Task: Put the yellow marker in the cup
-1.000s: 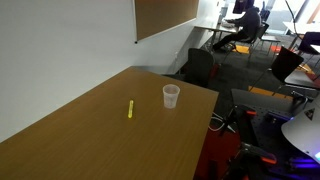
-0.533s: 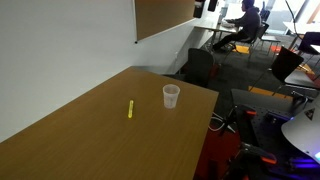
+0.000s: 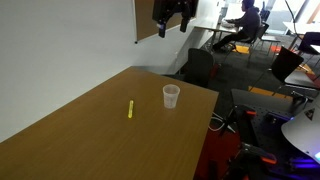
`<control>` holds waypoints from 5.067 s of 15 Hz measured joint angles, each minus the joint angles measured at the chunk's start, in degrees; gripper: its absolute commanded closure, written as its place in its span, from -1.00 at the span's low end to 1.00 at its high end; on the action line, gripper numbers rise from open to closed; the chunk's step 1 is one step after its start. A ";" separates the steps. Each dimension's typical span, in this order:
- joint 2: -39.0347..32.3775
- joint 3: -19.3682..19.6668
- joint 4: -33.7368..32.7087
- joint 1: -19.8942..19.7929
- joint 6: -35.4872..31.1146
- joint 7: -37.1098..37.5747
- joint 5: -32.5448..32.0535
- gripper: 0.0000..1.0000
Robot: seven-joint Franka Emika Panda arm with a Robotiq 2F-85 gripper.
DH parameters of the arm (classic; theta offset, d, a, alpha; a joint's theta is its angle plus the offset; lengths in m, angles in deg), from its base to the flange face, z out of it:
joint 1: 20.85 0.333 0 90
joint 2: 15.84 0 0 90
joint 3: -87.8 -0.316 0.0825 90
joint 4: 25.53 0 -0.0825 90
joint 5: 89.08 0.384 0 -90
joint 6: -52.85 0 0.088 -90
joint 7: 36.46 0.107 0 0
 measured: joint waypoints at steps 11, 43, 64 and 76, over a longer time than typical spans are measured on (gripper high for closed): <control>-5.18 -0.46 -0.51 0.81 -4.28 7.80 -0.51 -1.00; -43.66 7.92 -17.68 4.22 -28.95 27.70 4.39 -1.00; -65.79 10.40 -39.25 5.57 -28.95 25.37 13.89 -1.00; -69.63 12.31 -43.25 7.65 -28.32 26.24 14.09 -1.00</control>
